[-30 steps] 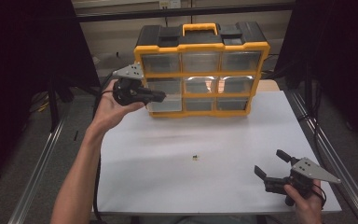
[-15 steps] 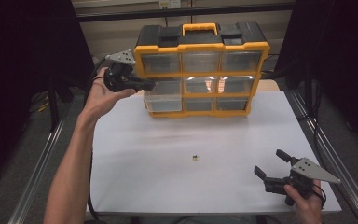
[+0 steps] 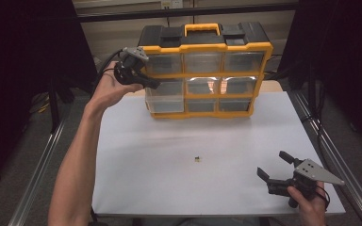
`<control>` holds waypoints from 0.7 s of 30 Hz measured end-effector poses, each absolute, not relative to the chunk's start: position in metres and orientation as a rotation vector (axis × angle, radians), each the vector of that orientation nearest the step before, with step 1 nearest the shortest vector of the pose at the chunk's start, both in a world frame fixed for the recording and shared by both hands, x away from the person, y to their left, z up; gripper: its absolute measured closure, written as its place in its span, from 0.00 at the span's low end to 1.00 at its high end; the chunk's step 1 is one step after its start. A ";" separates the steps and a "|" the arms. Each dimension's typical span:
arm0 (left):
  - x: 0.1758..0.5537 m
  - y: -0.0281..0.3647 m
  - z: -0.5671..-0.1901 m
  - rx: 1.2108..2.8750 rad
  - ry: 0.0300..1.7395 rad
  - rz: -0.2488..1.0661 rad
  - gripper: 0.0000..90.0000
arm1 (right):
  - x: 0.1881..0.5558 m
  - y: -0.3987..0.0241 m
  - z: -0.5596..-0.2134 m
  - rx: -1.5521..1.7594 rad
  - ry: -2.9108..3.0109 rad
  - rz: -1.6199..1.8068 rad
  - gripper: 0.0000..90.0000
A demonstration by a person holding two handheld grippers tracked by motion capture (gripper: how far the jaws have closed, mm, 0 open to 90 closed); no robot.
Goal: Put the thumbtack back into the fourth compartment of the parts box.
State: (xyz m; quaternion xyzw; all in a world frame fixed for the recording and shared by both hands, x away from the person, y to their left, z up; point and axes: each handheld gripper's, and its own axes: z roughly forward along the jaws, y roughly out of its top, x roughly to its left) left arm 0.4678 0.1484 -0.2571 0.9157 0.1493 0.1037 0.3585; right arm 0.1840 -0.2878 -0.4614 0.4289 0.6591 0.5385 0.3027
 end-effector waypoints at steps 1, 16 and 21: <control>0.470 0.147 -0.257 2.379 0.384 0.246 0.96 | 0.184 -0.288 -0.461 1.135 1.747 1.425 0.01; 0.481 0.125 -0.265 2.559 0.369 0.234 0.96 | 0.184 -0.288 -0.461 1.131 1.754 1.424 0.01; 0.484 0.123 -0.272 2.575 0.360 0.240 0.96 | 0.183 -0.288 -0.462 1.128 1.751 1.424 0.01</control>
